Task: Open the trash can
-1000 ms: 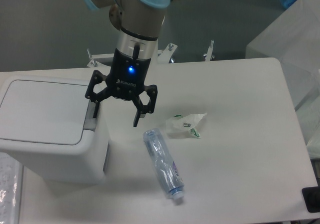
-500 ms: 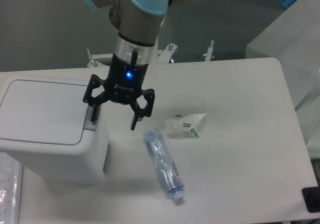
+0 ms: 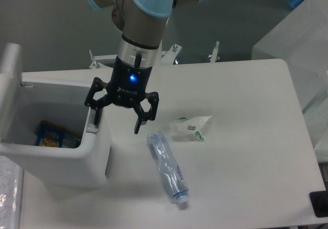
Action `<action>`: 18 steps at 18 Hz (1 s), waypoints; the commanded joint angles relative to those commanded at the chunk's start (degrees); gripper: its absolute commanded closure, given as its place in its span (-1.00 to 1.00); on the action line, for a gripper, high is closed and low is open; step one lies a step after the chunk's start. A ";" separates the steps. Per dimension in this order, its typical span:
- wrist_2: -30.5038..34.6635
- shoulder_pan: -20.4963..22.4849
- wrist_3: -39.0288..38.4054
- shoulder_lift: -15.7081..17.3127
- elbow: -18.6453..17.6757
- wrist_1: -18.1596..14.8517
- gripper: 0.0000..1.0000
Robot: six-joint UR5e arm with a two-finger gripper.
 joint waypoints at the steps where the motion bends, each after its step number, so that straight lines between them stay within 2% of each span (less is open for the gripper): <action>1: 0.00 0.17 0.26 0.00 0.44 0.00 -1.00; 5: 0.53 2.63 1.14 -0.44 4.12 0.18 -1.00; 7: 1.14 4.39 2.80 -2.10 5.80 0.35 -1.00; 12: 2.81 9.74 8.78 -2.81 6.07 0.35 -1.00; 15: 4.21 12.21 14.74 -6.66 6.16 0.61 -1.00; 18: 11.14 13.36 23.18 -9.83 6.77 0.62 -1.00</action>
